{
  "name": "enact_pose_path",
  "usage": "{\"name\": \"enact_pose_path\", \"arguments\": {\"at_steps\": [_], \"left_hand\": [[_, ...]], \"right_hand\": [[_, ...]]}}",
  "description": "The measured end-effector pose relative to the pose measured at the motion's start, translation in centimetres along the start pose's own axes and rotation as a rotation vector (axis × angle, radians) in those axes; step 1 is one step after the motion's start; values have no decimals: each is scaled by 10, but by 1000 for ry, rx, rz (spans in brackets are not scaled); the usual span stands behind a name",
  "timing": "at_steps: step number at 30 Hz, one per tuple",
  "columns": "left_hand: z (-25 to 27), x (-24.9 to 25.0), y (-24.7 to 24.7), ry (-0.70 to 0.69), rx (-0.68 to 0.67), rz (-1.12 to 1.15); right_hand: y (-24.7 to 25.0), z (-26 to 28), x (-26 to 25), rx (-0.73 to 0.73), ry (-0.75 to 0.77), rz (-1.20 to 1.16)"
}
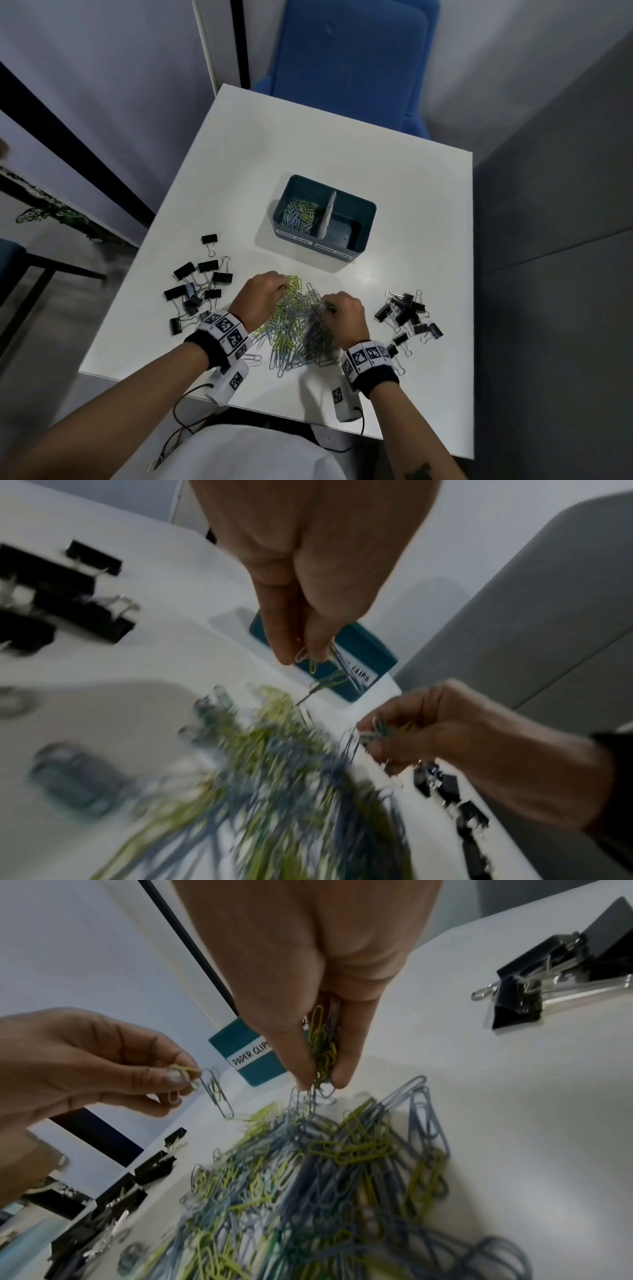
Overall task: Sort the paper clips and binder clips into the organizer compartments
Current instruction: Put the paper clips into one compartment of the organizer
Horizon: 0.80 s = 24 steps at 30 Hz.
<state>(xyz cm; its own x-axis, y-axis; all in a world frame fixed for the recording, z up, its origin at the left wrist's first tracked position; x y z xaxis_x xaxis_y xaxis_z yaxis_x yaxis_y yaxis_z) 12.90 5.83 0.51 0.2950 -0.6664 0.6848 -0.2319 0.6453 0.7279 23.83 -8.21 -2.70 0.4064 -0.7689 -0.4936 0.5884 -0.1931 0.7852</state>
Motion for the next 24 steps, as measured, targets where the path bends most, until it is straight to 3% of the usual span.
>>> {"name": "enact_pose_path", "arguments": {"at_steps": [7,11,17,24], "left_hand": [[-50,57,90,-142,218,26],[-94,66,128,-153,347,-49],[-123,42,117,-37,205,-85],[-44,-2,82,82,165,-118]], "right_hand": [[23,8,0,-34,19,27],[49,7,-22,-7,54,4],[104,-8,-79,76,162,-41],[179,-53,-144,210,229,-115]]}}
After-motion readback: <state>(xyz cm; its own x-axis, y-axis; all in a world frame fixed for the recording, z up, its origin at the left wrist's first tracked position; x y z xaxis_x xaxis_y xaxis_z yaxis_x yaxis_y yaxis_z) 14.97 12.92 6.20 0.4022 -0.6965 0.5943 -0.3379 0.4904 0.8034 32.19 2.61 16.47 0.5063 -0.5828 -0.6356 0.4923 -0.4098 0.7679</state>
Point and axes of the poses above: each hand's wrist, its own z-axis away from the middle knuckle, its own y-axis out of the back of the hand, x = y × z, the point moved 9 cm from there along -z, towards the middle knuckle, and after that the axes turned 11 degrees about -y, right-handed, at the moved point
